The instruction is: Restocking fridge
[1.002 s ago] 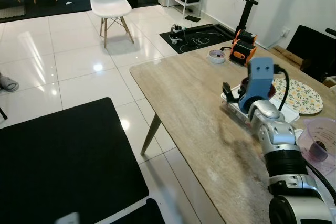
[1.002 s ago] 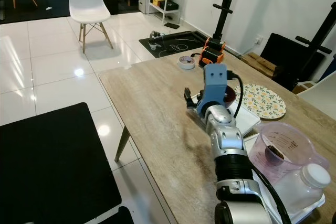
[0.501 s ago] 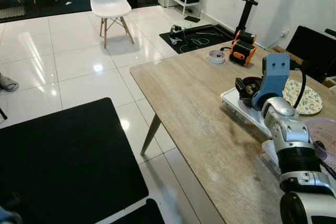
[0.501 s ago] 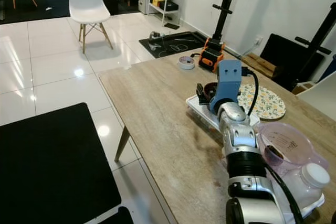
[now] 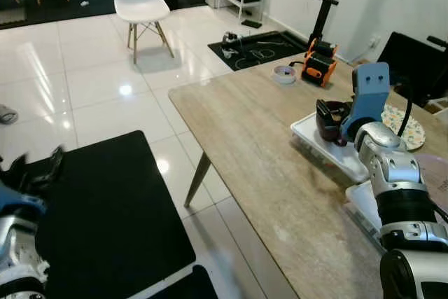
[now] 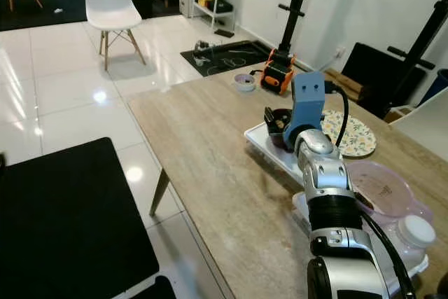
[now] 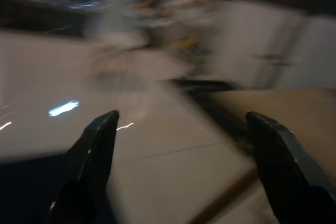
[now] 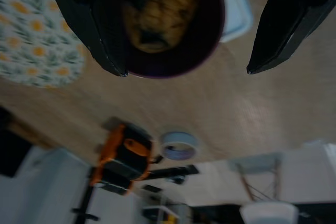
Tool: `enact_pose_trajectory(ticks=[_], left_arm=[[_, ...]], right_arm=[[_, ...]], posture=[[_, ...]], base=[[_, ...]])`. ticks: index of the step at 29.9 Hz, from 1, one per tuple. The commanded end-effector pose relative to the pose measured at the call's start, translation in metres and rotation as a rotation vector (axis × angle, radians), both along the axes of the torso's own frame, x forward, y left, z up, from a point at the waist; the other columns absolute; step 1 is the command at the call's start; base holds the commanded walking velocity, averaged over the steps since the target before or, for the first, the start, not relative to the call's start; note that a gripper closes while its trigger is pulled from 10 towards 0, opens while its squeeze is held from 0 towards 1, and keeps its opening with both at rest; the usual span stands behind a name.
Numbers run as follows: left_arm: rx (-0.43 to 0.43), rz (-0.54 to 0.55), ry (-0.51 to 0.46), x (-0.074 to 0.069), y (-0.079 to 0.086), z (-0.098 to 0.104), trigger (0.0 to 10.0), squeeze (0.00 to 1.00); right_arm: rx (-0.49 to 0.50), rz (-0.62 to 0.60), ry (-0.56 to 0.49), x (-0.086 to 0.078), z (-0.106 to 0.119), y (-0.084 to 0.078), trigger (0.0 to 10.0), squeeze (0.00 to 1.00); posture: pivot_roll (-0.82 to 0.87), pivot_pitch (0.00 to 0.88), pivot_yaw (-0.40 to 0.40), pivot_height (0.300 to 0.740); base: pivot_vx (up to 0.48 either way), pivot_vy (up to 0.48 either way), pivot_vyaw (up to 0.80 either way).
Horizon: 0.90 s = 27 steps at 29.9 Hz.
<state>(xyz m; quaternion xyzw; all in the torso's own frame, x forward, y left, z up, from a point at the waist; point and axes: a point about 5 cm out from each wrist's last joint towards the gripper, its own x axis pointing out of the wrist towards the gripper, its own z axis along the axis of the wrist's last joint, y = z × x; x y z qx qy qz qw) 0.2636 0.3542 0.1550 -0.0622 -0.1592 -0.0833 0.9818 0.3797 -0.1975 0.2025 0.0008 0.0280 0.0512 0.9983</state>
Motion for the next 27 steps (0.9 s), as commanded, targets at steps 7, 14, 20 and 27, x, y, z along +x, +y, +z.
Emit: enact_pose_trajectory(ticks=[7,14,20,27], left_arm=[[0.06,-0.494,-0.002,-0.012,-0.049,0.019,10.0,0.0],[0.058,-0.571,0.007,-0.016,-0.057,0.019,10.0,0.0],[0.037,-0.639,0.064,-0.022,-0.065,0.014,10.0,0.0],[0.024,-0.662,0.075,-0.025,-0.068,0.013,10.0,0.0]], right_arm=[[0.089,0.156,0.03,-0.006,0.006,0.001,10.0,0.0],[0.058,0.206,0.048,-0.01,0.016,-0.002,10.0,0.0],[-0.027,0.237,0.074,-0.02,0.033,-0.016,10.0,0.0],[-0.087,0.251,0.137,-0.029,0.035,-0.031,10.0,0.0]], posture=[[-0.05,0.0,-0.066,0.74],[-0.05,0.0,-0.066,0.74],[-0.05,0.0,-0.066,0.74],[-0.05,0.0,-0.064,0.74]], base=[[0.0,0.0,0.0],[0.0,0.0,0.0],[0.0,0.0,0.0],[0.0,0.0,0.0]])
